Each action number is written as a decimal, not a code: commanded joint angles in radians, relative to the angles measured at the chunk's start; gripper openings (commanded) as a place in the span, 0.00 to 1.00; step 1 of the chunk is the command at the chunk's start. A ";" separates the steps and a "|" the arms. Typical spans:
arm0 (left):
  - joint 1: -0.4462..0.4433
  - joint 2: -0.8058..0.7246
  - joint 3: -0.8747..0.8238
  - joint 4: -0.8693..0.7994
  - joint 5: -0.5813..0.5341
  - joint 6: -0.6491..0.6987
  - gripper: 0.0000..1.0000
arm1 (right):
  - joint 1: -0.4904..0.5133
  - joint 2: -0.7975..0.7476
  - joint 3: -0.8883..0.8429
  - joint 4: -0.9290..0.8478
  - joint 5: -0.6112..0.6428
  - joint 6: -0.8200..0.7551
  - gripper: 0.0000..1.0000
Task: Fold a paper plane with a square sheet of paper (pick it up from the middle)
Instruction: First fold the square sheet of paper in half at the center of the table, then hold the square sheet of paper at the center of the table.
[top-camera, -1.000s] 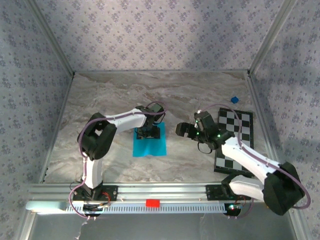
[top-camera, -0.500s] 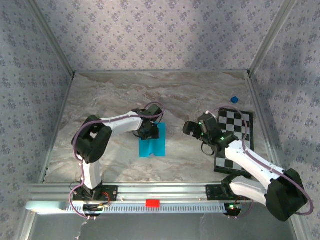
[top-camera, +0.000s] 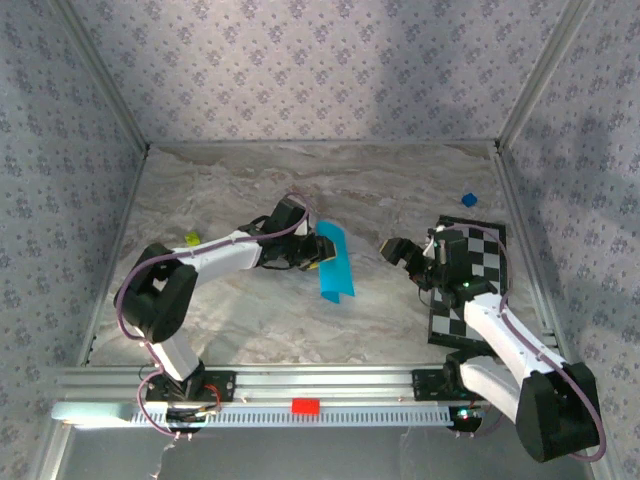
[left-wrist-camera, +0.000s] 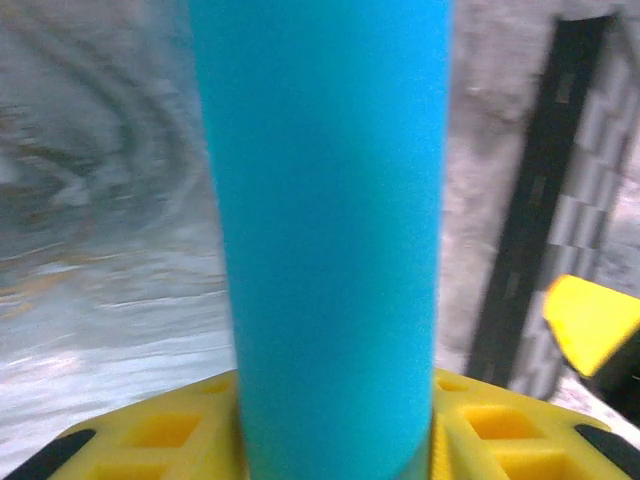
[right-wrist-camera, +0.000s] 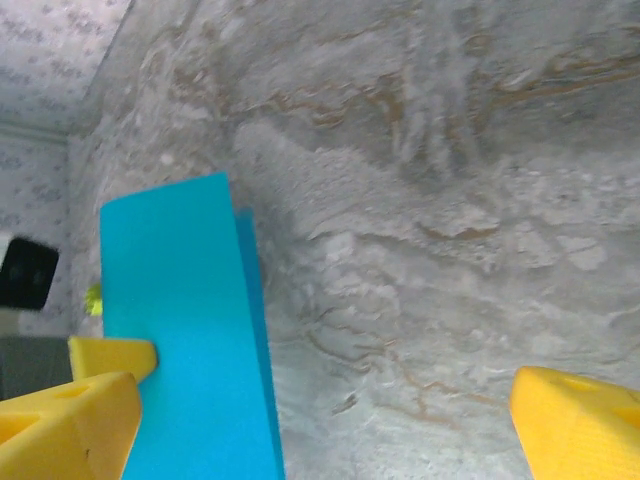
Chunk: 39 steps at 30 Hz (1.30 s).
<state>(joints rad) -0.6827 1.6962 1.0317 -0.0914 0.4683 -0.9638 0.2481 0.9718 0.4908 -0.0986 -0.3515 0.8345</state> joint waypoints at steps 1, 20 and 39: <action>-0.002 -0.021 -0.029 0.162 0.107 -0.045 0.43 | -0.006 0.010 0.070 -0.061 -0.124 -0.091 0.96; -0.001 0.063 -0.182 0.162 -0.062 0.000 0.46 | 0.131 0.180 0.145 -0.046 -0.155 -0.111 0.86; 0.000 -0.026 -0.113 -0.126 -0.236 0.191 0.53 | 0.198 0.307 0.194 -0.039 -0.104 -0.112 0.85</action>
<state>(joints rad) -0.6861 1.6920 0.8978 -0.1394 0.2649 -0.8337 0.4377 1.2705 0.6537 -0.1303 -0.4702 0.7395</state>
